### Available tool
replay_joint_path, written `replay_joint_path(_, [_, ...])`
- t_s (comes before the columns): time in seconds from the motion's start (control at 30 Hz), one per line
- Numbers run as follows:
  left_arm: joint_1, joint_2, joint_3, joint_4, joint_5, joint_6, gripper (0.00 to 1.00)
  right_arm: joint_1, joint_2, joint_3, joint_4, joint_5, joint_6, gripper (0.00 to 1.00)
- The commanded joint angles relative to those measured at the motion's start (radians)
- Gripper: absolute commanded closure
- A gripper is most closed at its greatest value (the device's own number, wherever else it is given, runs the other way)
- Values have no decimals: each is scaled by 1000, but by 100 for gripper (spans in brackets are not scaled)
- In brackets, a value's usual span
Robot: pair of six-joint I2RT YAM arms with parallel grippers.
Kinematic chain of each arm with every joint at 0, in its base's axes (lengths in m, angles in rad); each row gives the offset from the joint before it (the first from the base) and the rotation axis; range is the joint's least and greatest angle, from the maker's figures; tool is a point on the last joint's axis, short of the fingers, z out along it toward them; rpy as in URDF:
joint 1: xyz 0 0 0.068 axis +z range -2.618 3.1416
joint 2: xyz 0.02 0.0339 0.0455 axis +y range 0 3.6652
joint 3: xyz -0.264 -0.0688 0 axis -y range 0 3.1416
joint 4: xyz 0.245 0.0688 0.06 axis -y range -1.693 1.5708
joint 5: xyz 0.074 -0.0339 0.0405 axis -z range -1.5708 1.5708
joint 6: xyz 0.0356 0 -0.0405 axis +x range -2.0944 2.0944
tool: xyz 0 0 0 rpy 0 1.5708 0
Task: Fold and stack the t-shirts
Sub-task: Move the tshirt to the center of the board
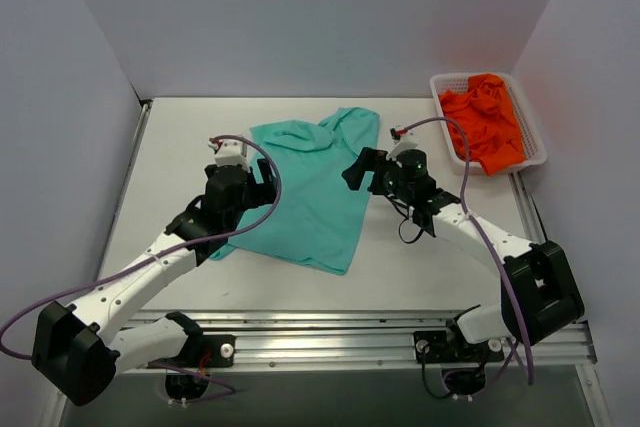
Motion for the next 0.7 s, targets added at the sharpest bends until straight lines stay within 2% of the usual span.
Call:
replay_joint_path(0.0, [-3,-4,2,6,-43,-29,6,9,-40,5,19,20,-7,0])
replay_joint_path(0.1, [-3,19,-19,41,-33,-80,6,9,-38,48,-65,96,-16,0])
replay_joint_path(0.23, [-19,72,-60,104,-29,-165,6,9,-70,32,-75,181,-7,1])
replay_joint_path(0.33, [-60,130,-82,167,-29,-170,5,7,-136,-4,-70,268,7,1])
replay_joint_path(0.47, [-138,194,-85,184,-101,-178,5,4,-239,-63,-87,496,48,0])
replay_joint_path(0.6, [-201,242,-88,202,-115,-205,4,-3,-306,-103,-107,599,77,0])
replay_joint_path(0.67, [-240,272,-90,208,-118,-225,4,-11,-307,-89,-131,601,79,0])
